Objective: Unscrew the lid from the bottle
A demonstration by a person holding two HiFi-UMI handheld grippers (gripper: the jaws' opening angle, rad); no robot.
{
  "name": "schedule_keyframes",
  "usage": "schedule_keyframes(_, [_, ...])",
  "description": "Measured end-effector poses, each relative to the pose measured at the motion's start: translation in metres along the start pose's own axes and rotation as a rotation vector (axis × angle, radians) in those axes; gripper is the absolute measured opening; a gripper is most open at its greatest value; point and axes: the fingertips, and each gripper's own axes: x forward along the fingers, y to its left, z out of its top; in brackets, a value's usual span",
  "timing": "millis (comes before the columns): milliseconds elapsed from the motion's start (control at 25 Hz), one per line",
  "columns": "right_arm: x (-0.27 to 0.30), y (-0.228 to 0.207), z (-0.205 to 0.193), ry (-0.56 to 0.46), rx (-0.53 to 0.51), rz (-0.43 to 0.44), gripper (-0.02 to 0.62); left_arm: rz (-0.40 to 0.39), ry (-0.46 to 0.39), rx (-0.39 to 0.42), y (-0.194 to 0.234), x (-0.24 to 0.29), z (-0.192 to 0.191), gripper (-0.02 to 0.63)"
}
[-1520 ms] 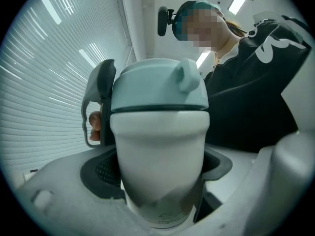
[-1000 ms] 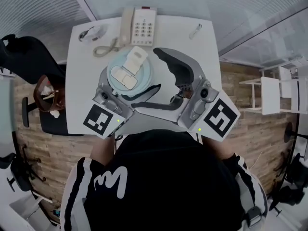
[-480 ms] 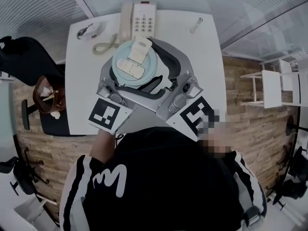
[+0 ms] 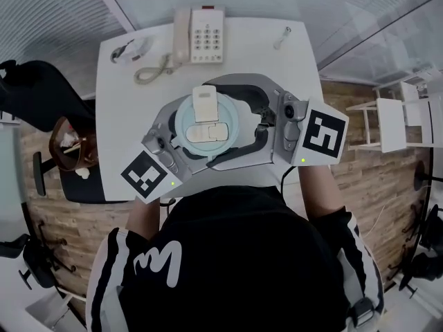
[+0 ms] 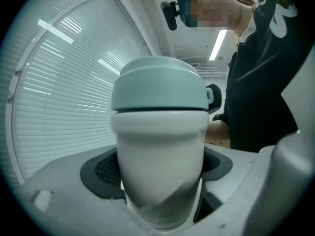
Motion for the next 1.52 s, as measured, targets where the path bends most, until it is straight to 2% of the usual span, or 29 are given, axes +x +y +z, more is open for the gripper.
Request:
schedule_keyframes(200, [-0.009, 0.010, -0.004, 0.053, -0.001, 0.203, 0.425, -0.102, 0.004, -0.027, -0.014, 0.003, -0.001, 0.436])
schedule_keyframes(400, [-0.012, 0.011, 0.000, 0.056, -0.010, 0.277, 0.410, -0.095, -0.003, -0.053, -0.015, 0.004, 0.002, 0.436])
schedule_keyframes(480, [-0.013, 0.005, 0.008, 0.025, -0.024, 0.226, 0.406, -0.045, -0.023, -0.079, -0.009, 0.005, 0.005, 0.436])
schedule_keyframes(600, [-0.022, -0.017, 0.018, -0.026, -0.052, 0.006, 0.405, 0.117, -0.073, -0.122, 0.017, 0.004, 0.010, 0.436])
schedule_keyframes(720, [-0.034, -0.032, 0.022, -0.047, -0.004, -0.198, 0.397, 0.290, -0.102, -0.137, 0.042, 0.000, 0.015, 0.436])
schedule_keyframes(880, [-0.048, -0.029, 0.033, -0.112, 0.036, -0.253, 0.408, 0.450, -0.083, -0.142, 0.061, 0.002, 0.015, 0.436])
schedule_keyframes(1120, [-0.024, -0.043, 0.022, -0.083, 0.016, -0.436, 0.418, 0.568, -0.081, -0.126, 0.057, 0.016, 0.015, 0.436])
schedule_keyframes(1240, [-0.021, -0.042, 0.016, -0.024, -0.059, -0.476, 0.419, 0.608, -0.033, -0.106, 0.051, 0.023, 0.009, 0.436])
schedule_keyframes(1320, [-0.027, -0.039, 0.014, -0.016, -0.063, -0.463, 0.425, 0.610, -0.018, -0.088, 0.045, 0.029, 0.007, 0.436])
schedule_keyframes(1520, [-0.046, -0.024, 0.007, -0.033, -0.004, -0.313, 0.444, 0.510, 0.020, -0.053, 0.021, 0.047, 0.002, 0.436])
